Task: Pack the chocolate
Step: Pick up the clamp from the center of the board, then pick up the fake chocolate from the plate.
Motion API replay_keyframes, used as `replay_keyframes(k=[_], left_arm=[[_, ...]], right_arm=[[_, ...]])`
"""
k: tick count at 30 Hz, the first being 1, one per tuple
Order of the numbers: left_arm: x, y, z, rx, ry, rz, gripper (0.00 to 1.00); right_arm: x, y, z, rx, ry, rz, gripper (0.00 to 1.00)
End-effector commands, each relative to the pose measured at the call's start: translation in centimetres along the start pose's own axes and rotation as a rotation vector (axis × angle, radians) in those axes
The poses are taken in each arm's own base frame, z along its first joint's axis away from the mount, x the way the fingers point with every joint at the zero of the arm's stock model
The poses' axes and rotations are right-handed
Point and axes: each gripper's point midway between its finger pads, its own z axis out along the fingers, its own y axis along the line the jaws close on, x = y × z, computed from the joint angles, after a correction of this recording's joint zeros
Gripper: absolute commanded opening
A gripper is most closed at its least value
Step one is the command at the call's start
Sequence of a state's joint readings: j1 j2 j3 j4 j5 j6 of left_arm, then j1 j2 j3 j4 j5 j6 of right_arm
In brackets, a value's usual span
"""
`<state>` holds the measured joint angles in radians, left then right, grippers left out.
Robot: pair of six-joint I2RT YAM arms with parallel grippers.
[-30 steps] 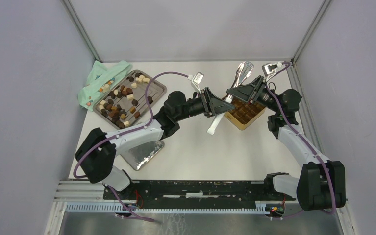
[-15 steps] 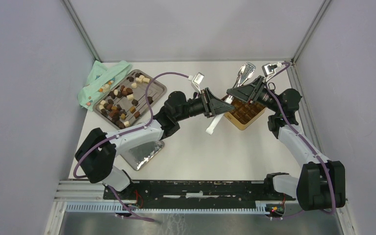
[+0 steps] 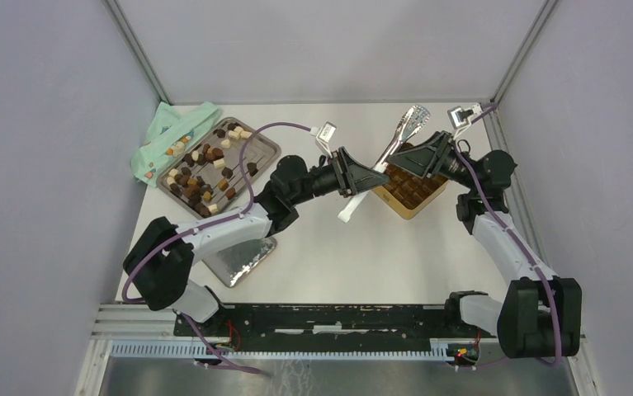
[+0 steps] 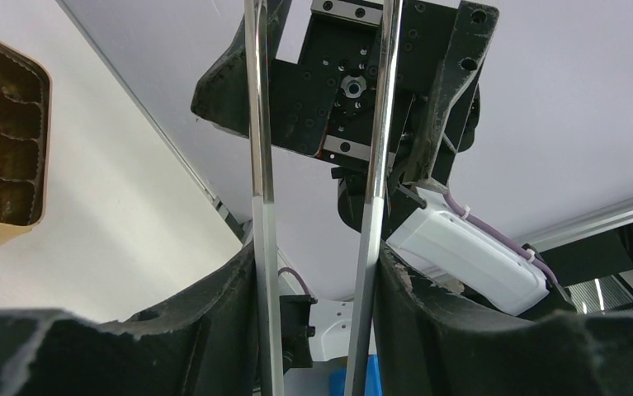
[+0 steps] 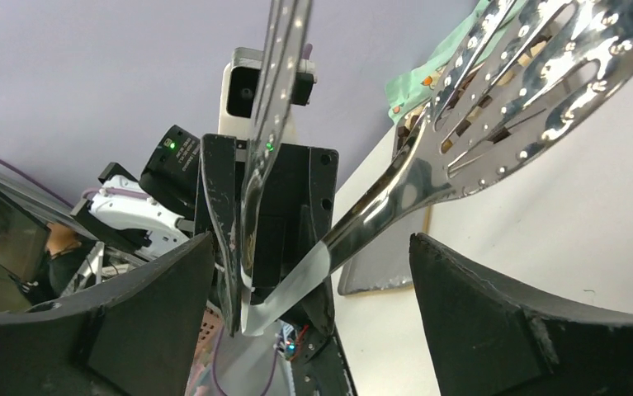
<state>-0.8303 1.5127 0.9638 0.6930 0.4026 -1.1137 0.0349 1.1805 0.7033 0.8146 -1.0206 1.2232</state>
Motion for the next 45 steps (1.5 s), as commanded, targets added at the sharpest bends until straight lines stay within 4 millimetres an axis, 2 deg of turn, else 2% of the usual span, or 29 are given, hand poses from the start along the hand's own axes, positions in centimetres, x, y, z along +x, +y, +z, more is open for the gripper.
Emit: replay_keyframes(k=[1,6,13,15,18,20,21,23,27,29,38,45], left_arm=[[-2.1,-4.3,-1.1,0.126,-0.068,0.043,0.54],[-2.4,-4.2,-1.4,0.127,-0.079,0.032,0.55],[-3.2,-3.5,-2.0,0.096,-0.096,0.016,0.51],[-3.5,-3.0,-2.2,0.059,-0.095,0.020,0.42],[-3.8,-1.8,-2.7,-0.016,-0.086,0.033,0.16],[-4.1,-1.3,-3.1,-0.050,-0.084,0.042,0.07],[-4.2,-1.0,-3.4,-0.071,-0.083,0.043,0.06],[-4.4,-0.7,-3.9,-0.090,-0.077,0.043,0.09],[-5.0,0.1,-4.8,-0.134,-0.085,0.034,0.35],[-5.4,0.7,-5.3,-0.163,-0.092,0.023,0.41],[-8.2,4.5,-9.9,-0.378,-0.104,-0.008,0.44],[-12.1,8.1,-17.3,-0.700,-0.104,0.023,0.43]], right_arm=[[-1.1,3.1,-0.7,-0.077,0.014,-0.213,0.93],[-1.2,2.6,-2.0,-0.051,0.016,-0.280,0.94],[-0.5,0.4,-3.4,0.018,0.032,-0.306,0.94],[-0.3,-0.6,-3.8,0.044,0.034,-0.311,0.94],[0.1,-1.9,-4.6,0.079,0.034,-0.314,0.94],[0.3,-2.5,-4.9,0.092,0.038,-0.310,0.94],[0.5,-2.8,-5.1,0.098,0.040,-0.307,0.94],[0.8,-3.3,-5.3,0.107,0.043,-0.304,0.94],[1.1,-3.8,-5.6,0.122,0.055,-0.324,0.94],[1.4,-4.2,-5.8,0.131,0.064,-0.331,0.94],[2.2,-5.3,-6.4,0.152,0.100,-0.396,0.95],[2.5,-7.0,-7.4,0.205,0.147,-0.517,0.95]])
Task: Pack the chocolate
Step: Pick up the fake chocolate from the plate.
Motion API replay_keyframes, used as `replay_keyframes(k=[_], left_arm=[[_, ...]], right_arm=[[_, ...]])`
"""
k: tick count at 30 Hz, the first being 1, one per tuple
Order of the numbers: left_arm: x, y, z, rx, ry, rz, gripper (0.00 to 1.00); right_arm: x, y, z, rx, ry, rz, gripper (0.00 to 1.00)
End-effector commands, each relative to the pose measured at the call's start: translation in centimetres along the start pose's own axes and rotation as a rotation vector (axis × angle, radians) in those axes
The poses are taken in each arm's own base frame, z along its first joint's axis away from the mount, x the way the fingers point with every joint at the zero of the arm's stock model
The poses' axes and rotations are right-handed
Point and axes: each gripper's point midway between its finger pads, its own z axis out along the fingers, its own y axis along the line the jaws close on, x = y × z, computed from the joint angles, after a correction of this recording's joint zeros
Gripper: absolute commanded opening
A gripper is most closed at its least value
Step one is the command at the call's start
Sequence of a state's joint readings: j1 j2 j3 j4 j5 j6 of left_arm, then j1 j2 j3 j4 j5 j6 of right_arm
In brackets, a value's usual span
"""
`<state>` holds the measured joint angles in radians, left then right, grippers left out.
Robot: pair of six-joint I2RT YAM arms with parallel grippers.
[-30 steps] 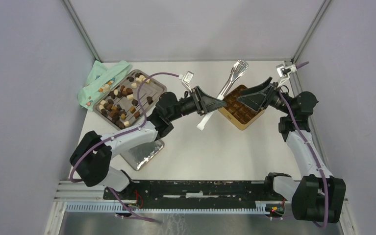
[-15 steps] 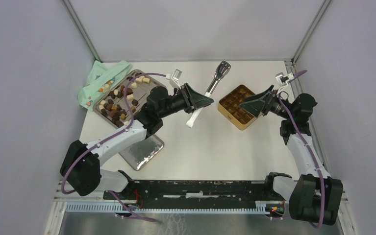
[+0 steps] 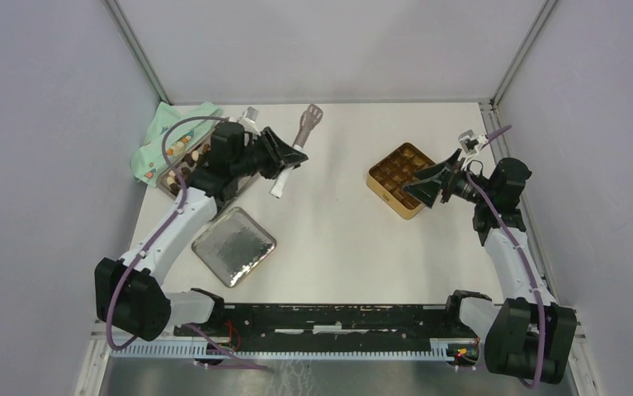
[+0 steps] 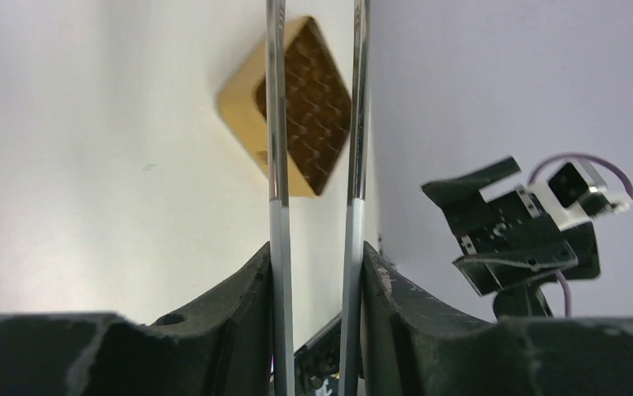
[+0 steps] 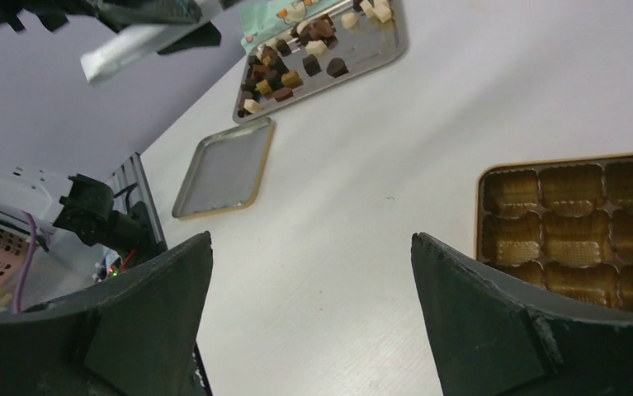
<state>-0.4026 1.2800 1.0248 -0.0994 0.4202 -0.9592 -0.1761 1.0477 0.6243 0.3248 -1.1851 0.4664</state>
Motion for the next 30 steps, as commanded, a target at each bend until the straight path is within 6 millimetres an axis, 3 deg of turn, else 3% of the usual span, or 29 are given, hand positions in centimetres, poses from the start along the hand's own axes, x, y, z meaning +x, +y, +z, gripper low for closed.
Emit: replay_keyframes(k=[1,8,15,20,30], left_arm=[[-3.0,2.2,-4.5,-0.172,-0.004,0.129,0.43],[-5.4,9.5,-9.3,-0.561,0.055,0.199,0.42],[-5.6,14.8,-11.3,-0.821,0.197,0.253,0.42],[-6.1,16.6,-11.4,-0.900,0.245,0.286,0.41],[-6.6,18.6,-9.6,-0.920,0.313,0.305,0.41]], right_arm=[[0.0,-0.7,-0.6,0.029,0.022,-0.150,0.95],[1.7,-2.1,-1.0,0.075,0.060,-0.195,0.95],[2.5,-2.6,-1.2,0.094,0.079,-0.200,0.95],[2.7,-2.8,-1.3,0.103,0.085,-0.200,0.95],[3.1,-3.1,-1.3,0.111,0.092,-0.192,0.95]])
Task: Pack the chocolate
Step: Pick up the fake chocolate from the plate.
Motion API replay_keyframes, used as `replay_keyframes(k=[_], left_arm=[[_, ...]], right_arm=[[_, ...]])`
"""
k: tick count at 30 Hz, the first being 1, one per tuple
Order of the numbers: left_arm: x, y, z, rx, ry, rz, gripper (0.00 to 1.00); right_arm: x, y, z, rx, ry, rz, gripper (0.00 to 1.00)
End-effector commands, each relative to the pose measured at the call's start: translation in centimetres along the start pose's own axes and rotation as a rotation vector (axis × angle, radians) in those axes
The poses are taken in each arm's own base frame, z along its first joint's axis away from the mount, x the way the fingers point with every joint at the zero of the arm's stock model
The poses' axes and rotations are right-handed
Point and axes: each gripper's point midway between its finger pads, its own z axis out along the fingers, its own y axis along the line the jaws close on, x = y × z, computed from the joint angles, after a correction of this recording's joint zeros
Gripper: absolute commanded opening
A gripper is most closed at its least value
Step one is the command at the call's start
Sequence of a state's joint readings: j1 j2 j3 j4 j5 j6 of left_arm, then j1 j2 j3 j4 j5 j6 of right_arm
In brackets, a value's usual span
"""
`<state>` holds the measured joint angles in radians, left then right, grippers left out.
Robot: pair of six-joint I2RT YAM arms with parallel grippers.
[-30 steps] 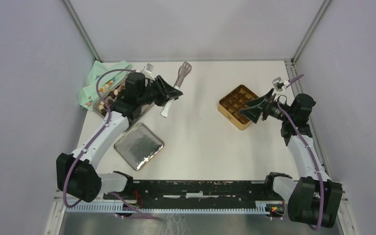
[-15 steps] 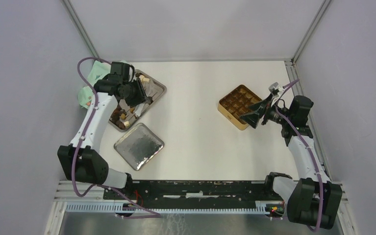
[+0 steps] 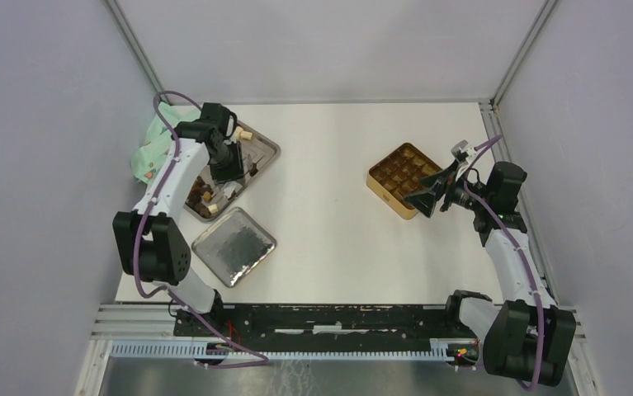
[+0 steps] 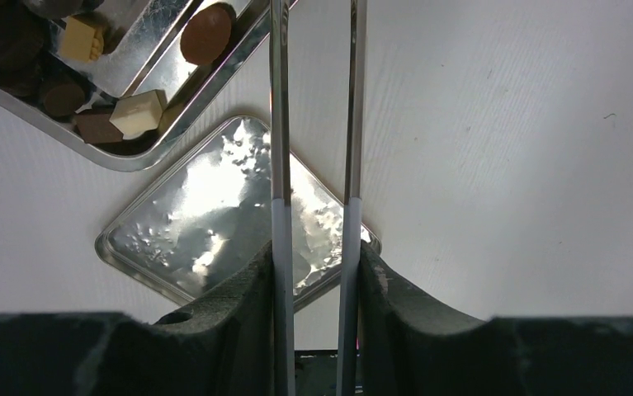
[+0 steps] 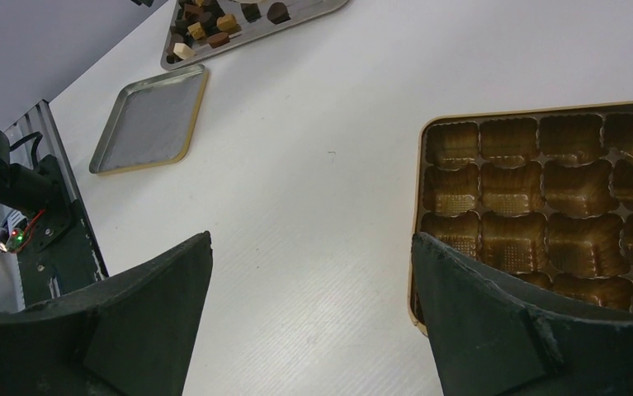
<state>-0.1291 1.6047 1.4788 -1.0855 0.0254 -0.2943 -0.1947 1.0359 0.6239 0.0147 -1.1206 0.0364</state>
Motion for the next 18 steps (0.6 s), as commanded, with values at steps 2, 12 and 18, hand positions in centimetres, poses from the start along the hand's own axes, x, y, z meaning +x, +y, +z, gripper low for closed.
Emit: replay_keyframes(k=[2,12,18], left_arm=[[-1.9,0.0,0.4,-0.001,-0.027,0.074,0.41],[-3.0,0.2,1.8,-0.010,-0.013,0.085,0.42],[-3.1,0.5,2.5,-0.017,0.001,0.089,0.42]], right_arm=[[-0.3,-0.2,-0.1,0.011,-0.006,-0.037,0.95],[-0.1,-0.2,-0.2,0.013,-0.001,-0.028,0.96],[-0.1,-0.1,-0.2,0.015,-0.002,-0.029,0.95]])
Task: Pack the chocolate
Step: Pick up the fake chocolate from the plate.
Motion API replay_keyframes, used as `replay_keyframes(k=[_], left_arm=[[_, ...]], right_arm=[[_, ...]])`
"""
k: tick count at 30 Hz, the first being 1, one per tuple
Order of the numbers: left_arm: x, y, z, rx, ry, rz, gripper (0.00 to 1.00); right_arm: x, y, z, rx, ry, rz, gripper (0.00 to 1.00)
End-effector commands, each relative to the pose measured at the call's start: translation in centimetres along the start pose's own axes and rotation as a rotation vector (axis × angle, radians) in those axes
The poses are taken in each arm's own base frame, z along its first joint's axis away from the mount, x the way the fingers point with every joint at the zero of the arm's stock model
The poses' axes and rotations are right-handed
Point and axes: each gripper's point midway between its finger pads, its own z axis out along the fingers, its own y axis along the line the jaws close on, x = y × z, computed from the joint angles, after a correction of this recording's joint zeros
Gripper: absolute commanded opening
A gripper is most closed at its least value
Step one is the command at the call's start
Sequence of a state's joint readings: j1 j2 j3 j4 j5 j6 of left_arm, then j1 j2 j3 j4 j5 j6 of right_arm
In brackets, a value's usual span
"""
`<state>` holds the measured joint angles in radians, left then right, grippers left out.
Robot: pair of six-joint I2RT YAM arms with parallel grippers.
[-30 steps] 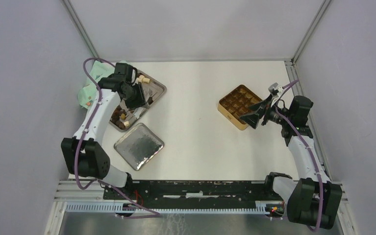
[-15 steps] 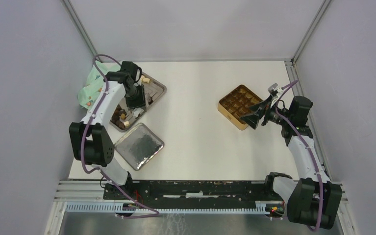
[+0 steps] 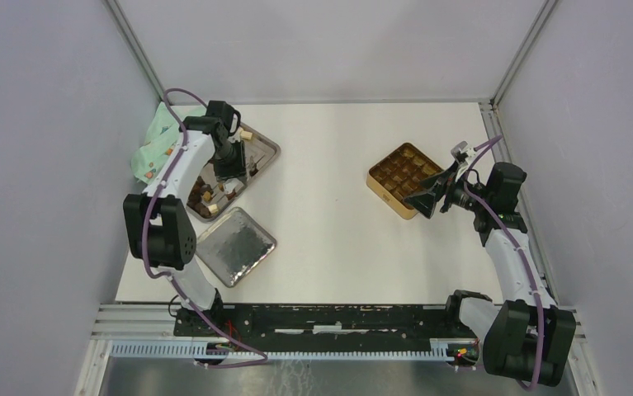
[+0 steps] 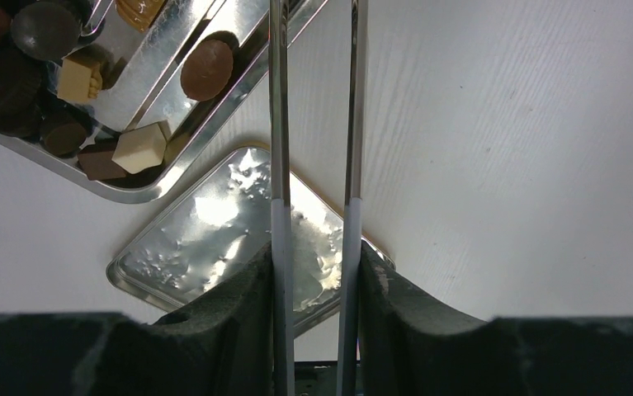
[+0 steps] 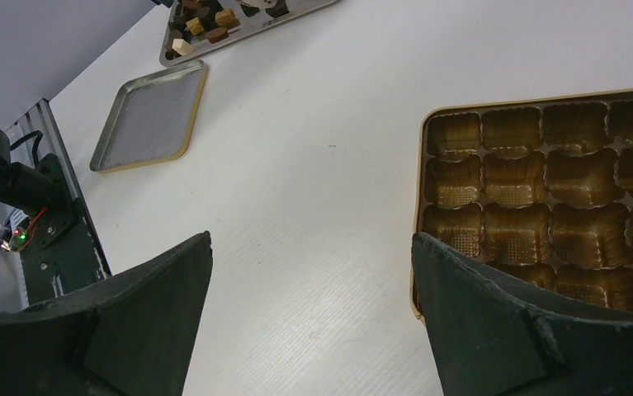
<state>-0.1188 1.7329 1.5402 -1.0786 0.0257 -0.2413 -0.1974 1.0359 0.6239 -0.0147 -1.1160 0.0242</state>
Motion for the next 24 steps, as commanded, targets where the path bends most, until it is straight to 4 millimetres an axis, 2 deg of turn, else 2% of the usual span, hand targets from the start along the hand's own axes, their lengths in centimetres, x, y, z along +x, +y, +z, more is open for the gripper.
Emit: replay_keyframes(k=[1,18,24], left_arm=[[-1.9,0.3,-0.3,-0.003,-0.054,0.049,0.42],[-2.6,-0.3,0.8,0.025,-0.031,0.057,0.44],[-2.9,-0.5,1.1,0.036,-0.025,0.053,0.42]], right_arm=[[-0.5,-0.1,-0.1,0.008,-0.014,-0.043,0.95],[-0.3,0.1,-0.2,0.001,-0.015,-0.043,0.95],[-0.3,0.2,-0.2,-0.002,-0.016,-0.045,0.95]])
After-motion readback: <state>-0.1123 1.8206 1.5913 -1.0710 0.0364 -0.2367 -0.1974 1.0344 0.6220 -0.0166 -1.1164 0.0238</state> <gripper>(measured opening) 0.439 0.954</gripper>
